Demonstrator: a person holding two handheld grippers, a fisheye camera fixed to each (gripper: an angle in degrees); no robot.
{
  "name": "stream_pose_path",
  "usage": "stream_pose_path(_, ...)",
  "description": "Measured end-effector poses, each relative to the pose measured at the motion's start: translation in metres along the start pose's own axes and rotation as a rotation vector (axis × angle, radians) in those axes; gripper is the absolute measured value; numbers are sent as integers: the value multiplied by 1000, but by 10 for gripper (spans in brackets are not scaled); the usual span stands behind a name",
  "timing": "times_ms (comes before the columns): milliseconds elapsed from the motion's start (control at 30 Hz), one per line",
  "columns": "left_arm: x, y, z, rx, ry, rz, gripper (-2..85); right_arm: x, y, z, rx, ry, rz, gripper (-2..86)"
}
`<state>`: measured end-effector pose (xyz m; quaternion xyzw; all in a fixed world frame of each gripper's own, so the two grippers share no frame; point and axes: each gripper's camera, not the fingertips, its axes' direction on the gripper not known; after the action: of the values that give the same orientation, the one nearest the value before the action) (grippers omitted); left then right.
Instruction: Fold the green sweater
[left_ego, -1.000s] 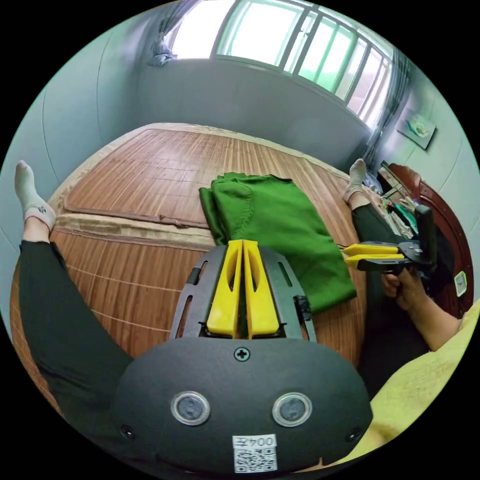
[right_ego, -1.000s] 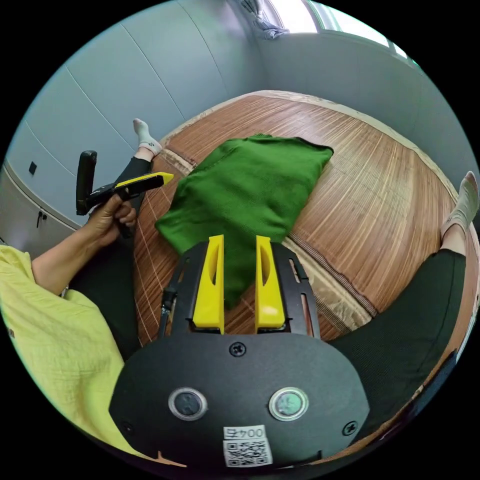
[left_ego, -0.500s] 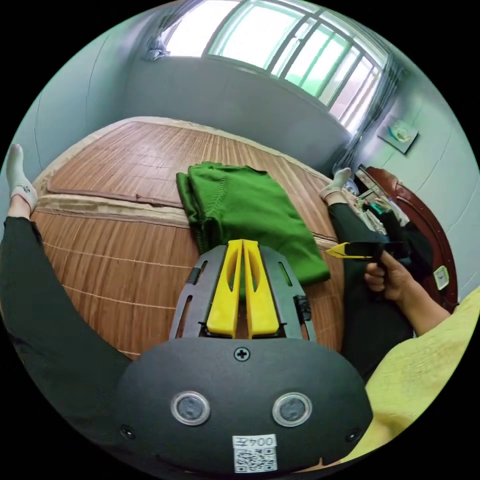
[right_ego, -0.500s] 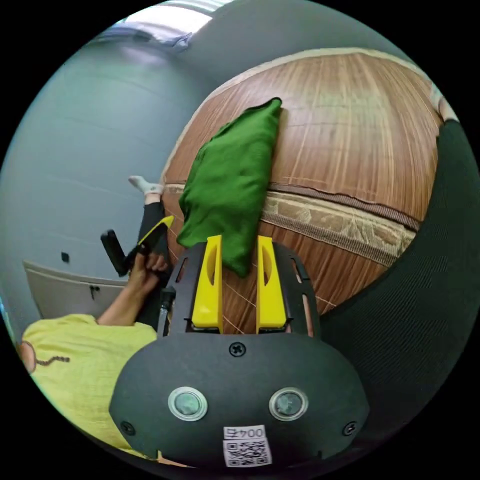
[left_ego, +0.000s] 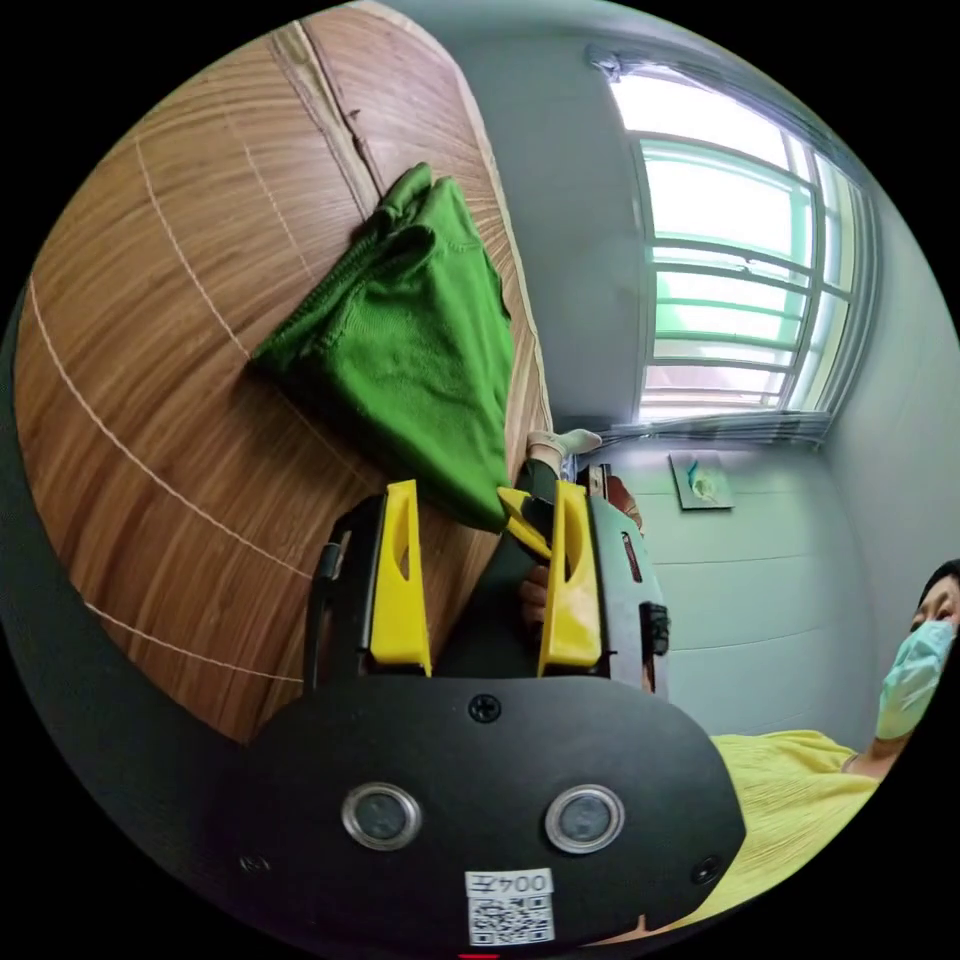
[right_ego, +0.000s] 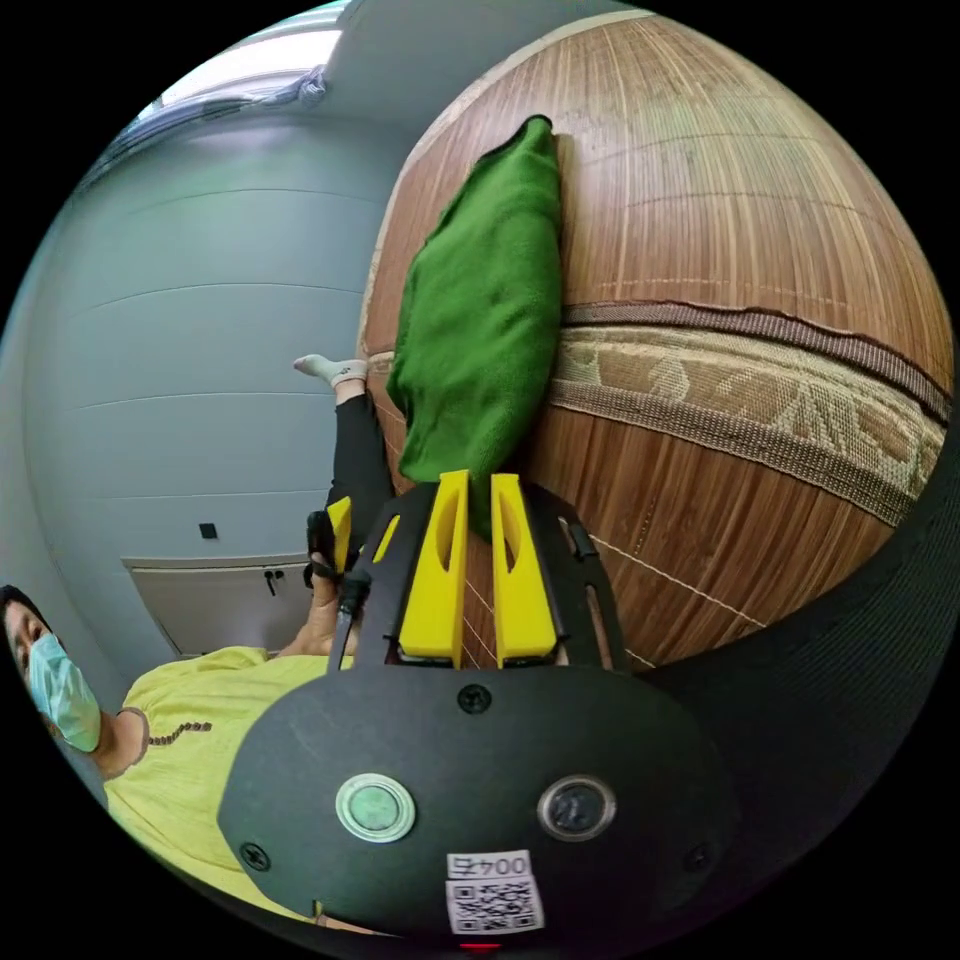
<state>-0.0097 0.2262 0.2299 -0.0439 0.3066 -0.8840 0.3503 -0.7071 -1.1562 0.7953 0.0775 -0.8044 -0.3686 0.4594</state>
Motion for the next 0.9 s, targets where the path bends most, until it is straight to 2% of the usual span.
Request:
stream_pose_path(200,-30,-21,2,-4,106,-95,203,-10,9,-17,73,-103,-34,46)
stream_pose_path(300,-45,-40,2,43,166,-126,155,-14,14,-9,59,-101,-55,46)
stream_pose_path(367,-52,-55,-2,49,196,-133,83,-16,20,-2,55,-92,-76,53)
stream_pose_path(500,-40,-72,-20,29,234,-90,62,3,27,-11,150,-190,-46,127)
stream_pose_path(567,-31,-81,-32,7,238,-78,60,22,26,-14,227,-208,15,195)
stream_pose_path(667,-25,-88,-46,-19,251,-79,60,40,8,5,218,-222,47,209)
stream_pose_path(800,-20,-86,-58,-48,246,-75,59,67,-27,49,191,-294,99,185)
stream_pose_path(900,-12,-83,-63,-85,202,-27,57,92,-56,84,185,-449,114,120)
